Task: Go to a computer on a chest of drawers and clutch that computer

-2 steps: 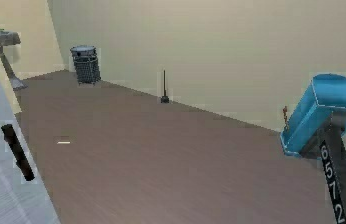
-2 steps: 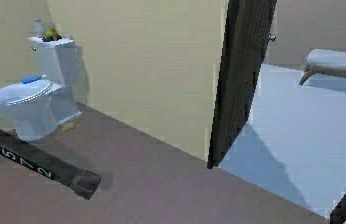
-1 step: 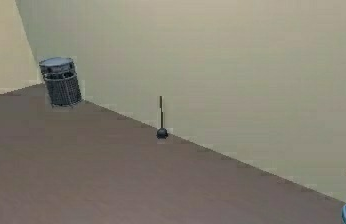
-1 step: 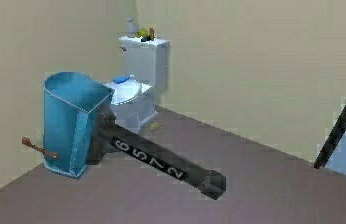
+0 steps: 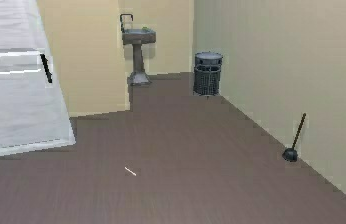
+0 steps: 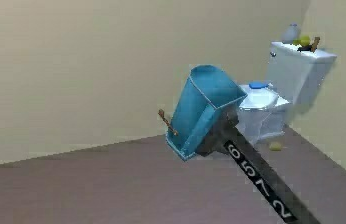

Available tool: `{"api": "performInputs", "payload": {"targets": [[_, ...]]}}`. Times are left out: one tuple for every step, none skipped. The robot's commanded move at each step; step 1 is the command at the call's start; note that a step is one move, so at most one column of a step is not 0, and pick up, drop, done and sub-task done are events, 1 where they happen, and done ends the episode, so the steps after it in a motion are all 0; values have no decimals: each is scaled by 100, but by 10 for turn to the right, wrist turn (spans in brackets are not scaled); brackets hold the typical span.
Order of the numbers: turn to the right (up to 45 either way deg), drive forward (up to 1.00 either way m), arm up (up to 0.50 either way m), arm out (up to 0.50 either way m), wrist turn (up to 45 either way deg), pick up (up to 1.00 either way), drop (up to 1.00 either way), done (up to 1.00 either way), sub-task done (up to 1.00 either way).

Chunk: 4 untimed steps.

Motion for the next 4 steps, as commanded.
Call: {"api": "performInputs", "payload": {"targets": [[0, 65, 0, 0, 0, 0, 0, 0, 0], [-450, 0, 0, 0, 0, 0, 0, 0, 0], [-150, 0, 0, 0, 0, 0, 0, 0, 0], [0, 70, 0, 0, 0, 0, 0, 0, 0]]}}
